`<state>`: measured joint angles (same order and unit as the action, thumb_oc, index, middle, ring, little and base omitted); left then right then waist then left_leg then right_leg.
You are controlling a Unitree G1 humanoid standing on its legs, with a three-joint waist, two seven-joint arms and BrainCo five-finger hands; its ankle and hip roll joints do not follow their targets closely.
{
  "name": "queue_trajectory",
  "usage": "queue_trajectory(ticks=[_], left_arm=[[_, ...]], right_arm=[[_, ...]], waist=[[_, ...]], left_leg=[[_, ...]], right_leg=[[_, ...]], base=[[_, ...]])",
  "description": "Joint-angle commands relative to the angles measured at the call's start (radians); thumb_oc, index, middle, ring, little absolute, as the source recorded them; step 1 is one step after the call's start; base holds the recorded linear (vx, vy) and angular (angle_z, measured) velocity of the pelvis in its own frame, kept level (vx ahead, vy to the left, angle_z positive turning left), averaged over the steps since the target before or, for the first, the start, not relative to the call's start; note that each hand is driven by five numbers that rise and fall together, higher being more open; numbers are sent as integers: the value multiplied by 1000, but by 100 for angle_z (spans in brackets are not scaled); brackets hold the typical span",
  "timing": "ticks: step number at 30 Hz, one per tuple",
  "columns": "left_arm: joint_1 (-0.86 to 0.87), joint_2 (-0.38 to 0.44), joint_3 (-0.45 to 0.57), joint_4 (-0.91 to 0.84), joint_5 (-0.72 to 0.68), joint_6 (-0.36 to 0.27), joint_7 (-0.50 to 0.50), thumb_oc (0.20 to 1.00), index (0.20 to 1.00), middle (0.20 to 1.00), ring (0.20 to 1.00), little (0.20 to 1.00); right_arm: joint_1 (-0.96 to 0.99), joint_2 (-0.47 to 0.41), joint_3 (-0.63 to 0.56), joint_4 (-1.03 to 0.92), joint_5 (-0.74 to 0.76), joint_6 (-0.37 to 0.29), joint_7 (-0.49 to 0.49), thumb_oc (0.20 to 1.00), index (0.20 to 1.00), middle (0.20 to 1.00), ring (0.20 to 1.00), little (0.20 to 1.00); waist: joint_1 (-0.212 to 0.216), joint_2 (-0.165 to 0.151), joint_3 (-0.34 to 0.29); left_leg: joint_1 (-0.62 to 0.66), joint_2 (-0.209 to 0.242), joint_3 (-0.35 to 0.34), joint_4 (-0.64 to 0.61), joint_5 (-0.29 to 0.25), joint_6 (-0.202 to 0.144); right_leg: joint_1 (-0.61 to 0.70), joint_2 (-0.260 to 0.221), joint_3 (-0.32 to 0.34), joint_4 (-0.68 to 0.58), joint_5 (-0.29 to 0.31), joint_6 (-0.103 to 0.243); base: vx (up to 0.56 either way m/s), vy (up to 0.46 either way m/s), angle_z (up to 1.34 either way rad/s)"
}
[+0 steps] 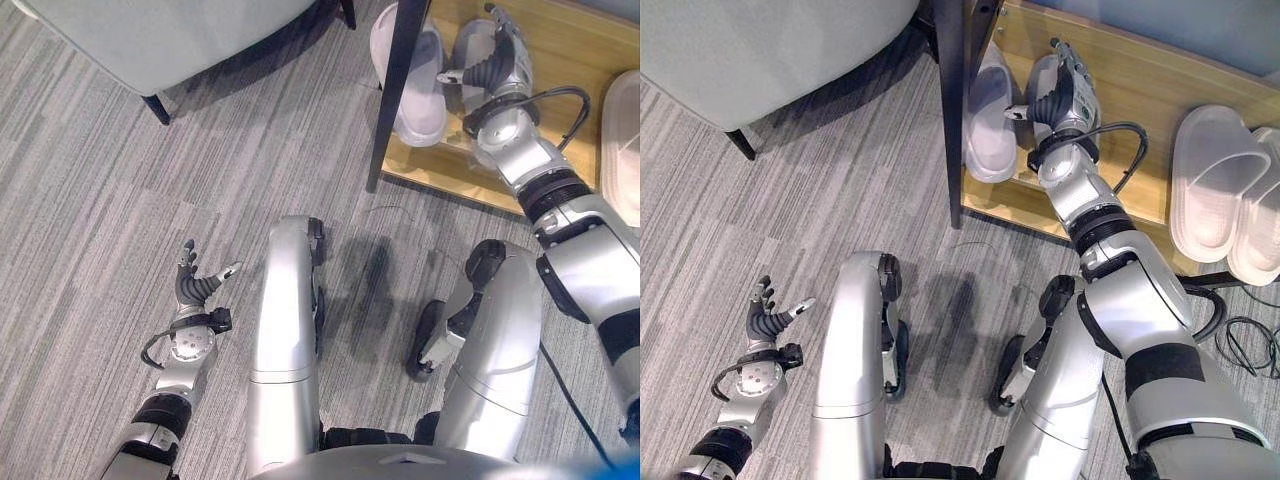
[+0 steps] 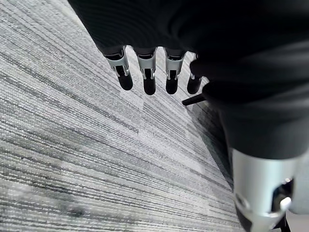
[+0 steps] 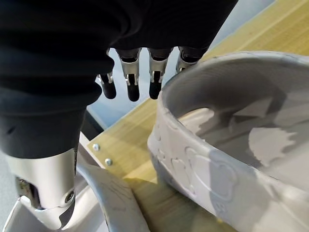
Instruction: Arrange the slippers neatly on the shoe rack.
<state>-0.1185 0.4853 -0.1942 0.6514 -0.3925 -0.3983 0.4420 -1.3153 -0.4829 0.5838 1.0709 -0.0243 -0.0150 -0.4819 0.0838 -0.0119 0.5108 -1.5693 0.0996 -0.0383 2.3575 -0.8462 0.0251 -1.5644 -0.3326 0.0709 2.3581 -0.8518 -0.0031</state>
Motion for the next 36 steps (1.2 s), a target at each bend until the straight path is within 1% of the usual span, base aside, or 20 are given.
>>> queue_trajectory(ticks=[1, 4, 7, 13, 15, 16, 19, 20, 24, 28, 32, 34, 36], left_arm=[[17, 33, -25, -25, -35, -50, 4, 1000, 1000, 1000, 1000, 1000], [17, 32, -30, -15, -40, -56, 9, 1000, 1000, 1000, 1000, 1000], [13, 33, -35, -11, -44, -59, 5, 1000, 1000, 1000, 1000, 1000], [7, 36, -35, 9, -56, -64, -2, 1000, 1000, 1000, 1000, 1000], [4, 35, -36, 16, -57, -67, -2, 1000, 1000, 1000, 1000, 1000], [0, 33, -39, 23, -63, -70, 0, 1000, 1000, 1000, 1000, 1000], [-2, 32, -40, 25, -63, -71, 2, 1000, 1000, 1000, 1000, 1000], [-2, 33, -34, 23, -66, -73, 7, 1000, 1000, 1000, 1000, 1000], [1, 28, -32, 26, -67, -73, 15, 1000, 1000, 1000, 1000, 1000], [4, 23, -31, 35, -63, -69, 21, 1000, 1000, 1000, 1000, 1000], [2, 16, -36, 36, -57, -70, 28, 1000, 1000, 1000, 1000, 1000], [3, 18, -37, 29, -51, -68, 31, 1000, 1000, 1000, 1000, 1000], [5, 18, -39, 26, -45, -68, 31, 1000, 1000, 1000, 1000, 1000]], right_arm=[[-120, -10, 18, 22, -62, -42, -14, 1000, 1000, 1000, 1000, 1000], [-159, 4, 57, 76, -106, -24, -17, 1000, 1000, 1000, 1000, 1000], [-178, 8, 78, 117, -118, -32, -15, 1000, 1000, 1000, 1000, 1000], [-208, 20, 108, 186, -143, -22, -10, 1000, 1000, 1000, 1000, 1000], [-217, 23, 125, 217, -166, -11, -1, 1000, 1000, 1000, 1000, 1000], [-234, 35, 149, 263, -201, 9, 6, 1000, 1000, 1000, 1000, 1000], [-242, 40, 175, 321, -257, 28, 4, 1000, 1000, 1000, 1000, 1000], [-254, 43, 187, 339, -284, 45, 2, 1000, 1000, 1000, 1000, 1000], [-253, 23, 193, 368, -338, 64, -46, 1000, 1000, 1000, 1000, 1000], [-255, 4, 181, 368, -349, 74, -75, 1000, 1000, 1000, 1000, 1000], [-256, -20, 178, 353, -383, 100, -110, 1000, 1000, 1000, 1000, 1000], [-255, -27, 170, 334, -387, 101, -128, 1000, 1000, 1000, 1000, 1000], [-243, -37, 142, 290, -366, 85, -152, 1000, 1000, 1000, 1000, 1000]], waist=[[51, -7, -13], [60, -8, -8], [66, -9, -5], [72, -18, -8], [72, -20, -7], [74, -21, -4], [73, -22, -3], [72, -25, -3], [66, -26, -7], [61, -27, -10], [54, -24, -9], [52, -22, -12], [47, -21, -15]], left_leg=[[-1, -54, -204, -12, 34, -69], [-1, -56, -204, -10, 33, -70], [-1, -56, -203, -11, 34, -73], [-1, -58, -204, -12, 35, -77], [-1, -60, -205, -10, 34, -78], [-1, -60, -207, -8, 35, -79], [-1, -61, -205, -8, 34, -82], [-1, -60, -205, -10, 34, -84], [-1, -58, -206, -11, 31, -89], [-1, -56, -204, -12, 31, -91], [-1, -54, -204, -15, 34, -97], [-1, -55, -203, -17, 35, -98], [-1, -56, -202, -17, 36, -99]], right_leg=[[7, -29, 171, 21, 93, 36], [8, -32, 171, 19, 96, 37], [10, -32, 169, 18, 99, 38], [13, -34, 170, 16, 101, 39], [12, -33, 172, 17, 101, 38], [10, -36, 172, 18, 103, 39], [11, -38, 172, 17, 104, 39], [11, -39, 171, 17, 104, 41], [14, -38, 171, 19, 100, 39], [13, -39, 168, 18, 101, 39], [9, -37, 170, 20, 98, 38], [9, -37, 170, 18, 99, 41], [10, -39, 171, 17, 100, 41]], base=[[0, 0, 0], [0, 0, 0], [0, 0, 0], [0, 0, 0], [0, 0, 0], [0, 0, 0], [0, 0, 0], [-7, 5, 4], [0, 0, 0], [0, 0, 0], [0, 0, 0], [0, 0, 0], [0, 0, 0]])
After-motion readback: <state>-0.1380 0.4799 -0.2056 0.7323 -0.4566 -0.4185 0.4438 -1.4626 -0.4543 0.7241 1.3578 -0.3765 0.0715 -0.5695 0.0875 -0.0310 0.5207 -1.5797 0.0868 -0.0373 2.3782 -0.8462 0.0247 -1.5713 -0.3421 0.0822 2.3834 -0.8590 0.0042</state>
